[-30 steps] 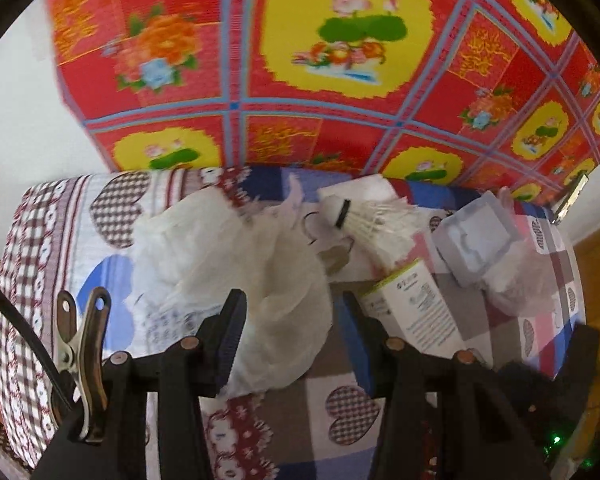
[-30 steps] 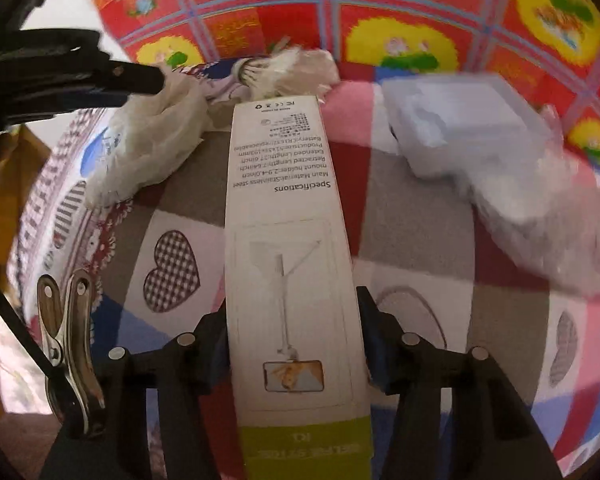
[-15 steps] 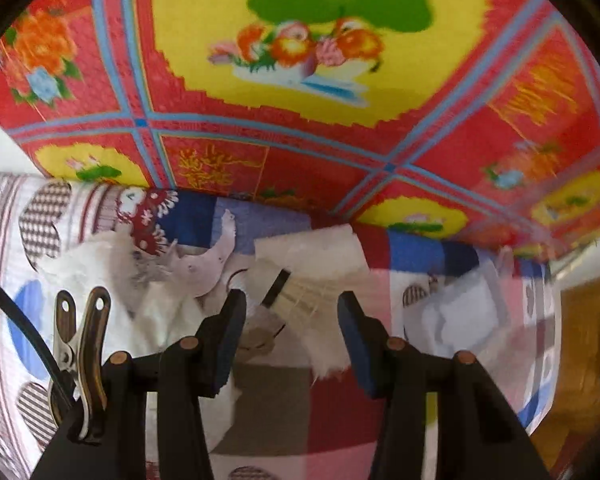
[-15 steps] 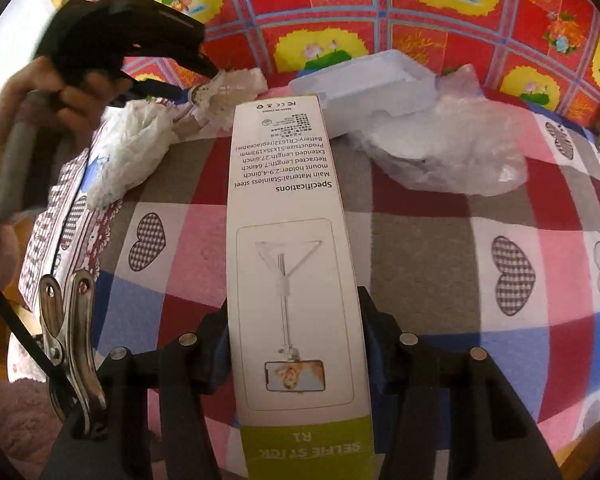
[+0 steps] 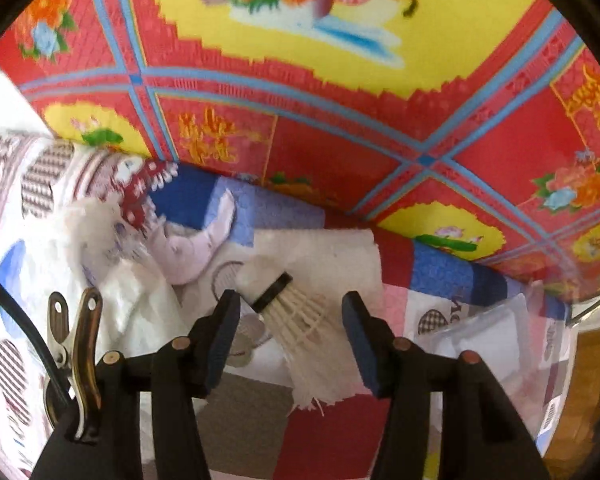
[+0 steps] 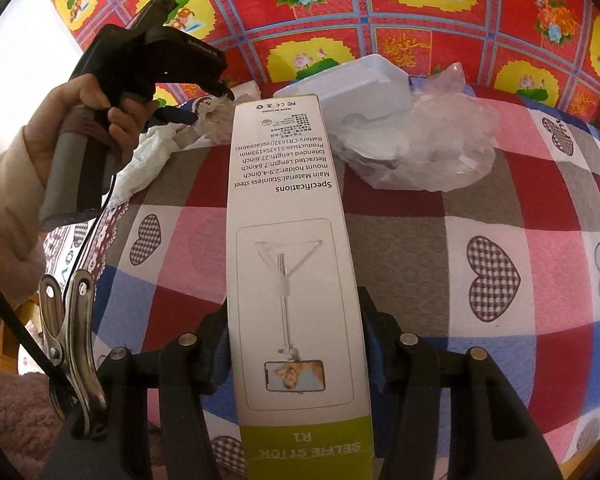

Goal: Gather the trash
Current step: 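Grasp the white shuttlecock with the left gripper while the right holds the box, then carry the shuttlecock and box with both grippers over the red bucket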

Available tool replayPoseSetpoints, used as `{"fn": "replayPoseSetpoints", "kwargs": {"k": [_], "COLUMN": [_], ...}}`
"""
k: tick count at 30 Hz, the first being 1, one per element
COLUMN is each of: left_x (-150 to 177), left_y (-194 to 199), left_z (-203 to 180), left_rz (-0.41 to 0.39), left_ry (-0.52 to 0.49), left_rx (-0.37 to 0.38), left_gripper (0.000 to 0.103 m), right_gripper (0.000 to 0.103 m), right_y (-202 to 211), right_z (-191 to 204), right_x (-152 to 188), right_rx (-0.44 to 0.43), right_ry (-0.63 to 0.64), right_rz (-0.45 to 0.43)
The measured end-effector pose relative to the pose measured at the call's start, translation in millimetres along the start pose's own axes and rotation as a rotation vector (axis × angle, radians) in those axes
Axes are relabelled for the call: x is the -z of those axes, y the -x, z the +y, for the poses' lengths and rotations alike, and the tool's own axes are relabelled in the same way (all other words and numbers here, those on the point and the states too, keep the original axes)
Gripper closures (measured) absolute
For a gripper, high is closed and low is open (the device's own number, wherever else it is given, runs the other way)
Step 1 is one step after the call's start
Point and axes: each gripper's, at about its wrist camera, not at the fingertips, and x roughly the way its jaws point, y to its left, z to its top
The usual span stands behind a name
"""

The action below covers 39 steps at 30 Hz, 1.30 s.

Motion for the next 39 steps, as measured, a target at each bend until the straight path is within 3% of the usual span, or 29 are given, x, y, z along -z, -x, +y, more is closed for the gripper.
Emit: {"fn": "replayPoseSetpoints", "kwargs": {"k": [3,7,10,20,28,39], "left_x": [4.5,10.9,21.4,69.9,92.9,116.3], "left_y": [-1.4,9.4,20.4,70.0,102.7,128.3], "left_z": [-2.6,-10.1,-11.8,-19.7,-19.8,21.6], "left_rz": [-0.003,-0.038,-0.047,-0.074,-0.108,-0.14], "left_ry": [0.027,-0.009,-0.034,-0.13,-0.216,-0.21], "left_rx": [0.013,0.006,0.022,0.076,0.075,0.07], "left_gripper": [0.053,0.068,0.071,0.071,0.071,0.071], "right_gripper": [0.049,0.049,0.049,0.049,0.049,0.049], "right_y": [2.9,9.6,14.2,23.4,24.6,24.0], "right_z": [-5.2,-10.0,-12.8,-15.3,-5.4,36.2], "right_x": [-0.5,-0.5,-1.8,2.5,1.6,0.6], "right_rx": [-0.014,-0.03,-0.045,-0.09,-0.114,-0.108], "right_ry": [0.004,0.022,0.042,0.072,0.093,0.147], "right_rz": [-0.005,-0.023,-0.034,-0.055,-0.062,-0.065]}}
